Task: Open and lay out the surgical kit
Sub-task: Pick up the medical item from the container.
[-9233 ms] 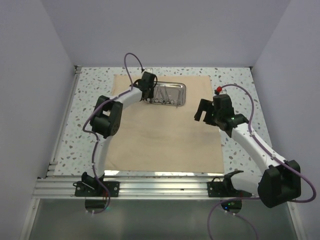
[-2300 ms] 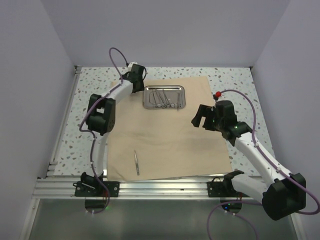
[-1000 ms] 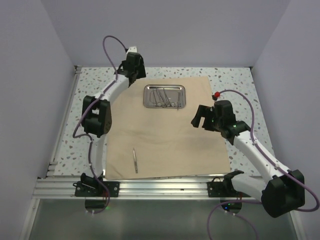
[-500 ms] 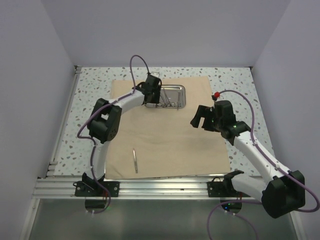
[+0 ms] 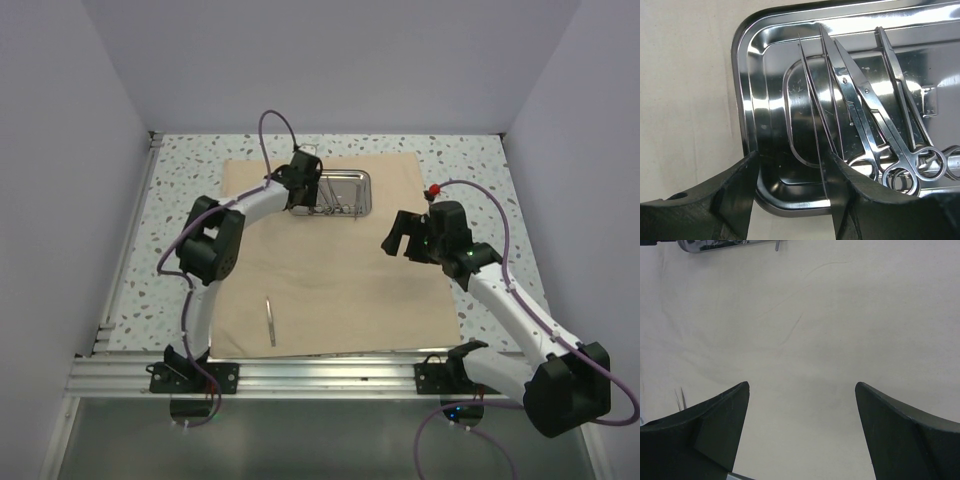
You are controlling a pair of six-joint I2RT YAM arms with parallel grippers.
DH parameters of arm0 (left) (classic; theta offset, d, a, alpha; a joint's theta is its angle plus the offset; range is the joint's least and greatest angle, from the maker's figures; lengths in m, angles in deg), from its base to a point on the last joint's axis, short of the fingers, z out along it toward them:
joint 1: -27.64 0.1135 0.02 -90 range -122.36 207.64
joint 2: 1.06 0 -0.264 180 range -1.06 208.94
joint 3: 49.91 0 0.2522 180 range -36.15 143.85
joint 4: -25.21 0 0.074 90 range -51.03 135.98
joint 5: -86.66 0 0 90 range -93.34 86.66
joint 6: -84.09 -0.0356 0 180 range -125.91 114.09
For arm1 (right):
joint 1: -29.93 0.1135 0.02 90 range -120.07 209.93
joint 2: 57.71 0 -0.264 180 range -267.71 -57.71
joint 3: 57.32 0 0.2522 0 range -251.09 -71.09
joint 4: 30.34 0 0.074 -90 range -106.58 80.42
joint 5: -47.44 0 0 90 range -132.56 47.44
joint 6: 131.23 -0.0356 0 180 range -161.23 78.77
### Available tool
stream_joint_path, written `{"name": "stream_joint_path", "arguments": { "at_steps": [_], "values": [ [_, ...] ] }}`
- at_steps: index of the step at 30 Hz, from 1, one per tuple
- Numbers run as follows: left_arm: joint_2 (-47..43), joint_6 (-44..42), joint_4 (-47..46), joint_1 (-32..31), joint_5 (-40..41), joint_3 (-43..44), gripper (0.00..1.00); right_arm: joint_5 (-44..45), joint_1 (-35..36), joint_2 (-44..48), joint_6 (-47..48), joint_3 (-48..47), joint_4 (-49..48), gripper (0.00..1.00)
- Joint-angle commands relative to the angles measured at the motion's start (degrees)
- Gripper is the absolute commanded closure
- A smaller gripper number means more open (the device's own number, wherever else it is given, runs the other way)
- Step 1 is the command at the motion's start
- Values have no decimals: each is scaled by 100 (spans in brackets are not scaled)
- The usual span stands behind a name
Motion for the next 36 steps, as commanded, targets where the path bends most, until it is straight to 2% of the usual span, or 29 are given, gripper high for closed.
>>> {"name": "stream_joint_path", "arguments": {
  "at_steps": [1,7,16,21,22,24,29,36],
  "values": [
    [171,-95,-260,30,98,58,42,133,13,104,82,-119,123,9],
    [303,-77,-243,30,256,172,44,160,22,69,100,-146,150,9],
    [847,-42,-23,-5,397,813,63,160,22,-18,117,-154,97,9],
    [1163,-33,39,-40,336,1077,81,195,14,-27,126,-154,106,9],
    [1208,-33,39,-41,318,1095,89,203,13,-27,135,-146,106,9],
    [1304,-33,56,-41,301,1165,98,204,14,-45,126,-154,97,9],
    [1182,-94,135,-32,467,1218,100,195,22,-89,109,-102,27,9],
    [-239,-226,267,-41,801,937,100,274,22,-80,100,-110,62,9]
  ]
}}
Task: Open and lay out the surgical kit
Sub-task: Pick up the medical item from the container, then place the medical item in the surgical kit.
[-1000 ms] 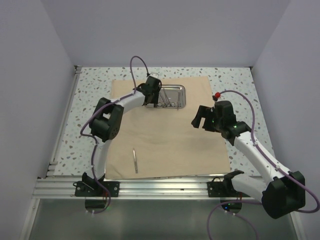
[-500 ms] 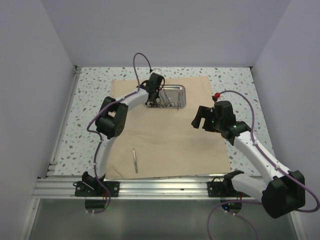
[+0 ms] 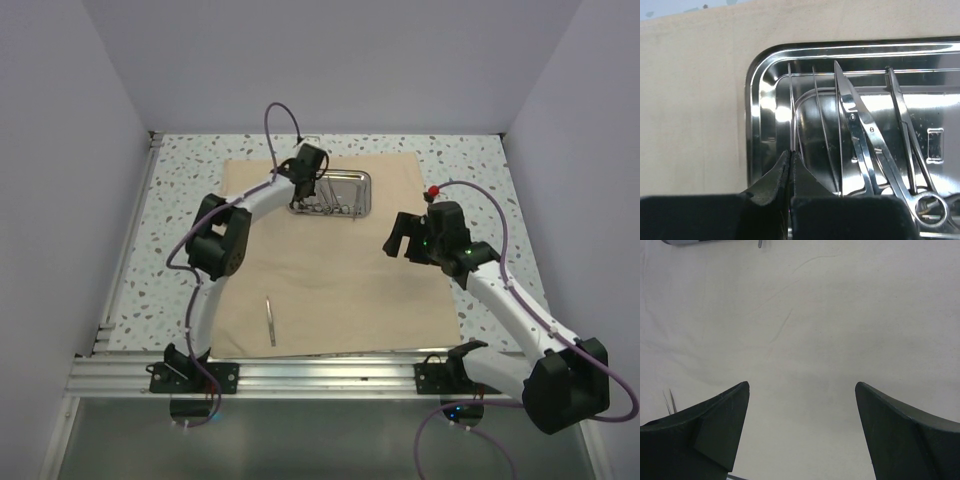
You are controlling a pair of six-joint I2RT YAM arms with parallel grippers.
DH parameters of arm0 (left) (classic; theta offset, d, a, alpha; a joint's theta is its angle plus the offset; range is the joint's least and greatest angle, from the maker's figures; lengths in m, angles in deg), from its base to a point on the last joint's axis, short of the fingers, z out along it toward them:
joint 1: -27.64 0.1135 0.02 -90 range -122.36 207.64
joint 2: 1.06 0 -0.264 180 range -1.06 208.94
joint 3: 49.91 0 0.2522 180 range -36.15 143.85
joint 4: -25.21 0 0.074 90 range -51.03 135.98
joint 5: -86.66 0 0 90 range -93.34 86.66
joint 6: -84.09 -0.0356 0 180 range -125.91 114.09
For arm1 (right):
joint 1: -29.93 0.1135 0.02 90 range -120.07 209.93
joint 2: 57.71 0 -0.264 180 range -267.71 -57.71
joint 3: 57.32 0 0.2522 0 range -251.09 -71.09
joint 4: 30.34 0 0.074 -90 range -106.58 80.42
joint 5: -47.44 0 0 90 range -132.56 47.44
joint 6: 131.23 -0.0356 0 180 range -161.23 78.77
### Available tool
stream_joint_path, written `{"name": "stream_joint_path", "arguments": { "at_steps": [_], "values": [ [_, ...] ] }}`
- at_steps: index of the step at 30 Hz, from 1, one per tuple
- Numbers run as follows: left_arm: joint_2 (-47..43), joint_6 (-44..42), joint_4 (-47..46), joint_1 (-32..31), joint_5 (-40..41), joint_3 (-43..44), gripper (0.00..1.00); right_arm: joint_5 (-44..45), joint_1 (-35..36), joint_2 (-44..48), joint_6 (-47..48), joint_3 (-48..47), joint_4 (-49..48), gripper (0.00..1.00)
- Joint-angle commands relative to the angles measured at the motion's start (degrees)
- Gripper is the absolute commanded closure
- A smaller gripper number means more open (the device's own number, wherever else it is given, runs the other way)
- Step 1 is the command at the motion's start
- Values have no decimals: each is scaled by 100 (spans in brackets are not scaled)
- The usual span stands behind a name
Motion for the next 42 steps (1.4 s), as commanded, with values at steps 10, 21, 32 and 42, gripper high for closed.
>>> {"name": "stream_joint_path", "arguments": {
  "at_steps": [10,21,32,42],
  "values": [
    [-3569,450,645,-174,582,-2373,100,-50,31,205,49,-336,214,9],
    [-6118,2788,1313,-1430,1083,-6127,100,-77,312,205,85,-1022,671,9],
    [-6533,4380,1472,-2494,1154,-7359,100,274,787,3,-117,-1435,943,10],
    [-6306,4988,1270,-3233,1031,-7693,77,327,1146,-1129,-188,-2383,874,9]
  ]
}}
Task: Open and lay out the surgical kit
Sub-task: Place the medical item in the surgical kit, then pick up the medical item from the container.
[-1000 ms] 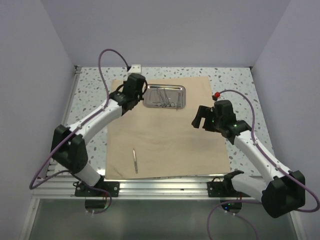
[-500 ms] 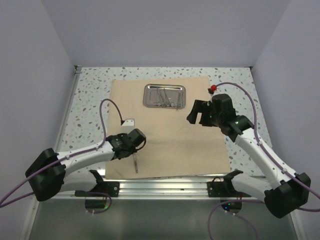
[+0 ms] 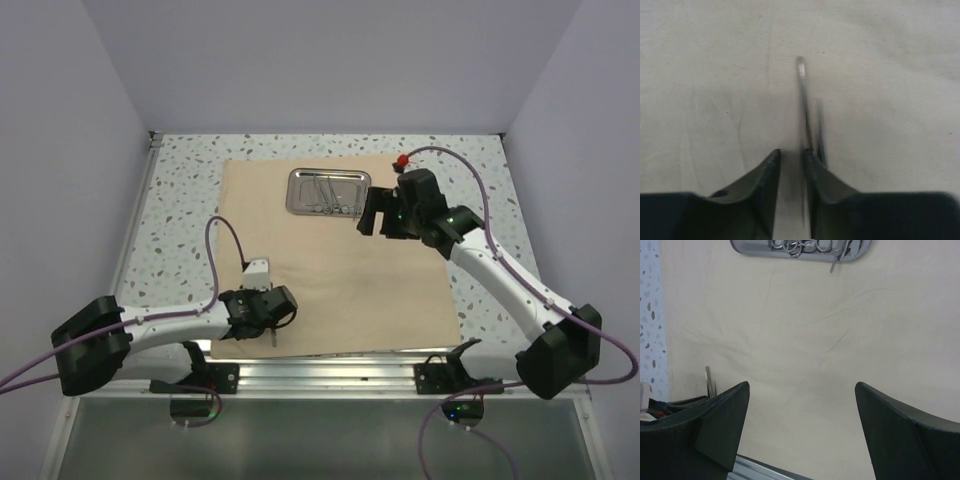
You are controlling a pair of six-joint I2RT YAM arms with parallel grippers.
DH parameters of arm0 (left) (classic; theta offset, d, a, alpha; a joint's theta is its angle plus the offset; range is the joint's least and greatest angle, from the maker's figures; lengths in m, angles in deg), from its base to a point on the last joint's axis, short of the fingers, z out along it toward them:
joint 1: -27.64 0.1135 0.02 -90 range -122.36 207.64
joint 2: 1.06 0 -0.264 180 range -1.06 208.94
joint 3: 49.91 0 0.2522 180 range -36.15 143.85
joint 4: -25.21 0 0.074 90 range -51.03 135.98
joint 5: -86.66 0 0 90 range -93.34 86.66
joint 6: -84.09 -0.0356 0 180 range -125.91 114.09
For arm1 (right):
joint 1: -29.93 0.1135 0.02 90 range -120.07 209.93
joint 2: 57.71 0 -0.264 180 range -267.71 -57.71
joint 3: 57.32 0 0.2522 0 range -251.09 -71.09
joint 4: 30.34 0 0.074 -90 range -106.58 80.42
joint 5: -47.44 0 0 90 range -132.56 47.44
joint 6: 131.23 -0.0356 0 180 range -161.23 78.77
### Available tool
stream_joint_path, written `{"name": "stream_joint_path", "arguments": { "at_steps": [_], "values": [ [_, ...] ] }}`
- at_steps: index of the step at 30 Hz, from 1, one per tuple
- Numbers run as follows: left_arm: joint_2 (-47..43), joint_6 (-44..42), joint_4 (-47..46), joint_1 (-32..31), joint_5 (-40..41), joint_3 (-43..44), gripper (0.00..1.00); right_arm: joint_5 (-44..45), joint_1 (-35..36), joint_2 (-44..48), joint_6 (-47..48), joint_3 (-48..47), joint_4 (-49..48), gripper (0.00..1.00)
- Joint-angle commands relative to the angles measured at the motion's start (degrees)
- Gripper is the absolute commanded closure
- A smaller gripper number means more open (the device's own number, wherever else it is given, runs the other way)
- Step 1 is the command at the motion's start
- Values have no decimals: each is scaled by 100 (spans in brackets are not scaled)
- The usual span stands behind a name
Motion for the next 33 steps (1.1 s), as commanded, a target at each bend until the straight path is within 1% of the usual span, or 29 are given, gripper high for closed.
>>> {"name": "stream_joint_path", "arguments": {
  "at_steps": [1,3,4,5,7,8,10,11,13,14,15,16,17,18,20,21,23,26,28,31,33],
  "values": [
    [202,415,-107,-162,-115,-67,62,41,253,-725,-74,-616,-75,9],
    [298,424,24,-206,-71,38,50,76,454,-1174,-57,-1107,-102,10],
    [299,467,77,-259,-27,82,41,76,508,-1612,-22,-1283,-102,10],
    [282,485,251,-268,8,126,37,85,552,-1869,5,-1659,-102,10],
    [168,494,463,-286,131,310,32,137,640,-2291,66,-2039,-67,11],
    [106,494,699,-294,192,372,32,164,649,-2728,75,-2432,-41,12],
    [-183,459,885,-294,368,513,30,304,658,-3126,93,-2804,-58,13],
    [-289,450,1069,-294,430,591,30,340,649,-3476,93,-3206,-41,16],
    [-605,407,1237,-294,623,679,29,392,649,-3882,93,-3638,38,19],
    [-798,415,1429,-294,693,749,29,384,658,-4310,93,-4102,91,22],
    [-887,476,1518,-294,807,768,27,393,649,-4523,93,-4359,248,24],
    [-992,372,1475,-294,817,759,25,445,649,-4717,93,-4614,354,26],
    [-1080,336,1336,-294,843,715,25,471,649,-4954,75,-5095,451,29],
    [-1229,345,1325,-294,948,706,25,454,649,-5313,67,-5308,565,32],
    [-1379,406,1378,-294,1063,706,25,437,658,-5684,58,-5922,688,37],
    [-1432,406,1378,-294,1133,724,25,471,649,-6008,66,-6117,820,39],
    [-1546,301,1343,-294,1212,794,25,603,658,-6256,84,-6608,908,41],
    [-1591,117,1378,-294,1432,995,25,682,658,-6687,93,-7014,988,44],
    [-1573,46,1631,-294,1660,1171,24,709,658,-6923,84,-7147,1005,44],
    [-1529,186,2044,-294,2029,1523,20,797,658,-7187,84,-7314,997,45],
    [-1617,222,2090,-286,2205,1532,17,814,649,-7302,93,-7358,970,46]
  ]
}}
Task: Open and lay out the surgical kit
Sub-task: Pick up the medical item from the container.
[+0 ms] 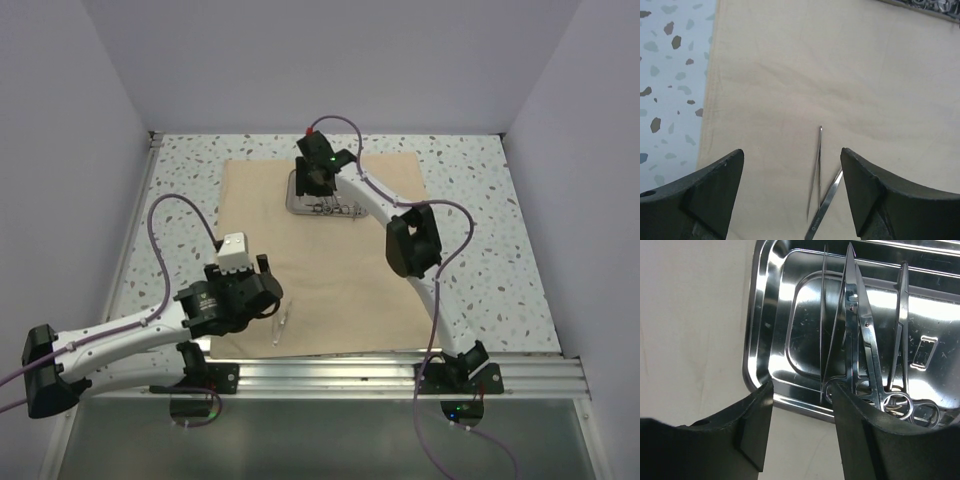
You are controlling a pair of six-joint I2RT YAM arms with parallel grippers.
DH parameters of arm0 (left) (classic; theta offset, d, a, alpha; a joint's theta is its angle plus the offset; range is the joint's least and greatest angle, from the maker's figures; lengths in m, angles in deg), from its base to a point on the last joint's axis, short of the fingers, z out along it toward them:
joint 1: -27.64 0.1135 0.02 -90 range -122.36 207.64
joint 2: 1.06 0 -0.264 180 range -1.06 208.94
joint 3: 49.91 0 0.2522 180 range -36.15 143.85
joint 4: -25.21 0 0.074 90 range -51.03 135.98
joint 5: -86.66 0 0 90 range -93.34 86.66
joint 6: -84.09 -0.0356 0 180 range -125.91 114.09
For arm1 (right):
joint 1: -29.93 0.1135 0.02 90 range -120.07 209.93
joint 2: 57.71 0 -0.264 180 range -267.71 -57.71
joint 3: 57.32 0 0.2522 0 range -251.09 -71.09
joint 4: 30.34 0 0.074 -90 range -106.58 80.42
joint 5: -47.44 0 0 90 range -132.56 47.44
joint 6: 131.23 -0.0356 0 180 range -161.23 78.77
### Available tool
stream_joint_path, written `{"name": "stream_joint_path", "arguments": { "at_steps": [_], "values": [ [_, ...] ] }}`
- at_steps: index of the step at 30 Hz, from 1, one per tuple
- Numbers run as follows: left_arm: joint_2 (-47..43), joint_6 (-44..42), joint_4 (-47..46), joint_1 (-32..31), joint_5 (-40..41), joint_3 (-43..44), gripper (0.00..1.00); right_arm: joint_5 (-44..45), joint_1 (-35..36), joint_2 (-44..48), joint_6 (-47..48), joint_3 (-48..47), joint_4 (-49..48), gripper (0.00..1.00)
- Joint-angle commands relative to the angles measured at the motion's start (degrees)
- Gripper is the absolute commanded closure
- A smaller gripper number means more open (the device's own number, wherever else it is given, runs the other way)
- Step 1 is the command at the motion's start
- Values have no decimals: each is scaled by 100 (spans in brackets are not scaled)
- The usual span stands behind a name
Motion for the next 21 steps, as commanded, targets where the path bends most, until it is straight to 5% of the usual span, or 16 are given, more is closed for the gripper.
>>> {"name": "stream_joint_path", "arguments": {
  "at_steps": [1,15,18,21],
  "values": [
    [-135,108,379,-28,761,225,16,185,-13,-206,32,-342,118,46],
    [-311,64,203,-19,963,41,13,176,-22,-1006,5,-738,-58,55],
    [-241,64,203,-19,981,58,13,202,-22,-1093,14,-755,-41,60],
    [-223,64,203,-19,981,58,13,281,-22,-1138,-3,-703,12,76]
  ]
}}
